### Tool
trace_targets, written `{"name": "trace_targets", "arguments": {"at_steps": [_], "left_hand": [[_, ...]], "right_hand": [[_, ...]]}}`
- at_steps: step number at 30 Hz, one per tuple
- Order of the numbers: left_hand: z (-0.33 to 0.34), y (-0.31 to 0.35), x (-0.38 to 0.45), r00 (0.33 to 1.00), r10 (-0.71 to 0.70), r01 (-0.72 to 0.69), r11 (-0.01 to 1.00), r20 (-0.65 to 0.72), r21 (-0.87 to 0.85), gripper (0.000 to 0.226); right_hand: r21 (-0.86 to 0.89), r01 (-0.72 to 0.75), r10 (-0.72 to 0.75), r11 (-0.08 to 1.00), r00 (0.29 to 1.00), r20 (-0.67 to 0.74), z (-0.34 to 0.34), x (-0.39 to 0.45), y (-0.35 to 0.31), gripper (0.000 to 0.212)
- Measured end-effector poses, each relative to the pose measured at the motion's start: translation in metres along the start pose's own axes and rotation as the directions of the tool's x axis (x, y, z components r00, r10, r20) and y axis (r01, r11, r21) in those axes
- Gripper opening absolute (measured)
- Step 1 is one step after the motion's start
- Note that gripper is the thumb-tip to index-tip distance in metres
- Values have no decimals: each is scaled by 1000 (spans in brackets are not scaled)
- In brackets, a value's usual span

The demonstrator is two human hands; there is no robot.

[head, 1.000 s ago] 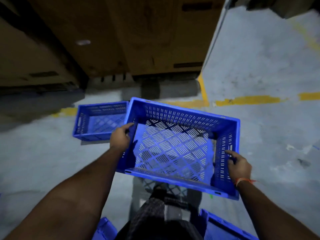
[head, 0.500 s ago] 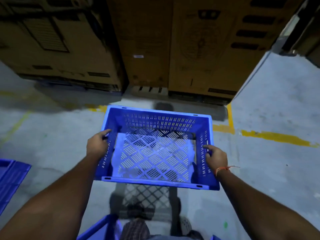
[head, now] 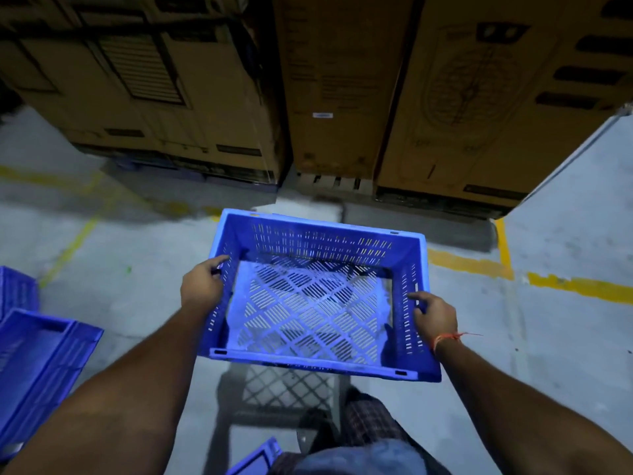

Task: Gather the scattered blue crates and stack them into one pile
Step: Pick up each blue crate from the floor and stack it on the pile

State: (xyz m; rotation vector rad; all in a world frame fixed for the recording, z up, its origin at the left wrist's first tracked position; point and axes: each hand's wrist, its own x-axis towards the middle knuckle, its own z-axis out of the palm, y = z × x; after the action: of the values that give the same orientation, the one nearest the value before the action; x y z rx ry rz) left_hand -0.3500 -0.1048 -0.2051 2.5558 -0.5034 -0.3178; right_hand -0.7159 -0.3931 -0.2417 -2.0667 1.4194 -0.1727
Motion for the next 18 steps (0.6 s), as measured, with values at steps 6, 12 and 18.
{"name": "trace_targets", "arguments": {"at_steps": [6, 12, 18], "left_hand": [[18, -4, 64, 1000, -14, 14, 1000, 24, -18, 51], [48, 4, 160, 998, 2, -4, 1000, 63, 25, 52], [77, 15, 256, 991, 56, -66, 994, 125, 81, 51]], "right_hand": [[-11, -49, 49, 999, 999, -6, 23, 50, -31, 37], [-20, -78, 78, 997, 997, -4, 60, 129, -57, 39], [-103, -92, 96, 990, 995, 35, 92, 210, -82, 39]]}}
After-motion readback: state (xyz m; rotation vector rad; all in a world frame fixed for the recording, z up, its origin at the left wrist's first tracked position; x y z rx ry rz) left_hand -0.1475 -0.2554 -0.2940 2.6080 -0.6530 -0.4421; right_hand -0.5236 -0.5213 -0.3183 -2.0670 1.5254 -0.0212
